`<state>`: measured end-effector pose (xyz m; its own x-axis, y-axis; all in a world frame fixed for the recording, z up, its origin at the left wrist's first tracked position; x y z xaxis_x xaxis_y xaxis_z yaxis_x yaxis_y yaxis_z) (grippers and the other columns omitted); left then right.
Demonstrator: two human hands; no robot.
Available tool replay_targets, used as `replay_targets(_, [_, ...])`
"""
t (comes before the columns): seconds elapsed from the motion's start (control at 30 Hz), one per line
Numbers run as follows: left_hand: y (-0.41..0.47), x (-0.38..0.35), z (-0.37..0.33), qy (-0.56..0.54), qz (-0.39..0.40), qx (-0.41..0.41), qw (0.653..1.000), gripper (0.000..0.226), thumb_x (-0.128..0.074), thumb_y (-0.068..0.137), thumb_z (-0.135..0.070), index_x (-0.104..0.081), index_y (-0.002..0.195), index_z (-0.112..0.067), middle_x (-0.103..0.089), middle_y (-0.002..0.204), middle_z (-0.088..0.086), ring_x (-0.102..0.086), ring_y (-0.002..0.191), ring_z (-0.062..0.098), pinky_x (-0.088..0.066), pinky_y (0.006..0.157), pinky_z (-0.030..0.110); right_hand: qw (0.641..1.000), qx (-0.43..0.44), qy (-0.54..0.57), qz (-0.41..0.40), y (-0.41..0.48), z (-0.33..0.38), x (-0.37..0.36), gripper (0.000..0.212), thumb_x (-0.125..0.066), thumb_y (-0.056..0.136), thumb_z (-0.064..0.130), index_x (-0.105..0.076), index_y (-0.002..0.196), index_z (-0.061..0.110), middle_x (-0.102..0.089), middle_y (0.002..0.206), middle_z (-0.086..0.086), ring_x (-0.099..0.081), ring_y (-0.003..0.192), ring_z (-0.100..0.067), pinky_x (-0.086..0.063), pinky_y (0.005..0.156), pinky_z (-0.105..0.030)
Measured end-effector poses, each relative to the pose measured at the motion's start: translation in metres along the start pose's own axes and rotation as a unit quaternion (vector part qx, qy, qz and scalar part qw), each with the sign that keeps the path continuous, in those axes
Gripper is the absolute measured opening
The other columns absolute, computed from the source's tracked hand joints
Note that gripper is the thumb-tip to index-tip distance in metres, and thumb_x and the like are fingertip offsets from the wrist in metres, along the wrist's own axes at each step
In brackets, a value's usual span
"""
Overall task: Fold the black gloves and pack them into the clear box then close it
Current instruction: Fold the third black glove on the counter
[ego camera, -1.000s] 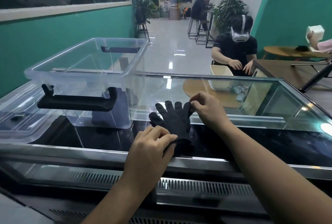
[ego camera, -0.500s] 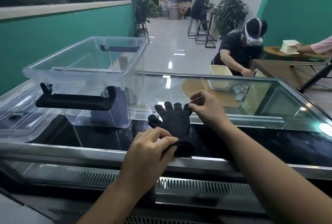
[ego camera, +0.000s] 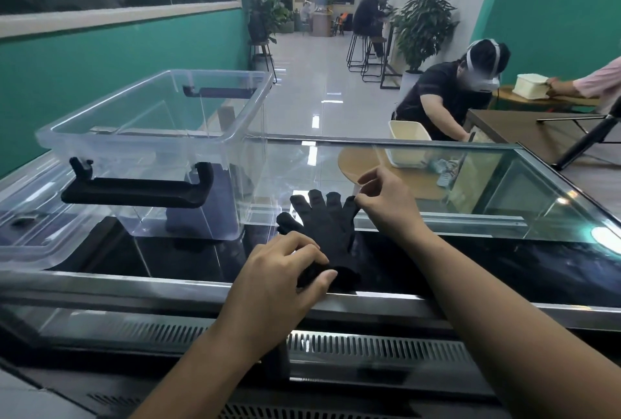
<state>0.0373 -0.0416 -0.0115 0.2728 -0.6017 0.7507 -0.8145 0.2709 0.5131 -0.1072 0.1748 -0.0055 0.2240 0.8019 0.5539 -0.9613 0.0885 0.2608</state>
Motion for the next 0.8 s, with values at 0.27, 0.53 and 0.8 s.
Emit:
replay_targets(0.27, [0.012, -0.004, 0.000, 0.037, 0.041, -0.067, 0.996, 0.029, -0.075, 0.091, -0.056, -0.078, 0.113, -0.037, -0.066, 0.110, -0.023, -0.060, 0.105, 0.003, -0.050, 0.094, 0.034, 0.998, 0.028, 0.028, -0.046, -0.002, 0.006, 0.011, 0.020, -0.062, 0.091, 0.007, -0.069, 0.102, 0.022, -0.076, 0.093, 0.004, -0.071, 0.092, -0.012, -0.056, 0.085, -0.032])
replay_targets(0.53, [0.027, -0.006, 0.002, 0.070, 0.044, -0.114, 0.990, 0.019, -0.072, 0.090, -0.044, -0.082, 0.102, -0.032, -0.074, 0.099, -0.016, -0.068, 0.089, 0.009, -0.051, 0.083, 0.033, 0.980, 0.190, 0.010, 0.059, -0.054, 0.039, 0.016, 0.012, -0.073, 0.093, 0.012, -0.076, 0.094, 0.024, -0.076, 0.088, 0.011, -0.071, 0.087, -0.013, -0.056, 0.078, -0.040])
replay_targets(0.8, [0.043, -0.002, 0.012, -0.003, 0.033, -0.022, 0.999, 0.015, -0.065, 0.095, -0.038, -0.070, 0.103, -0.027, -0.072, 0.082, -0.010, -0.063, 0.072, 0.011, -0.054, 0.069, 0.034, 0.936, 0.303, -0.076, 0.162, -0.086, 0.047, -0.001, 0.022, -0.074, 0.097, 0.041, -0.072, 0.114, 0.027, -0.069, 0.100, 0.013, -0.064, 0.093, -0.008, -0.053, 0.078, -0.034])
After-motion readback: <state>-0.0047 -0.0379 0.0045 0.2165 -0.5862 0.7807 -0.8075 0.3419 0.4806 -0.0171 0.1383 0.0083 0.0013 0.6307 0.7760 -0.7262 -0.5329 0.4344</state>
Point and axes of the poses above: each hand's wrist, its own y-axis towards the middle knuckle, its own x-axis out of the back of the hand, z = x × y, the point moved 6 cm from there along y, towards the middle knuckle
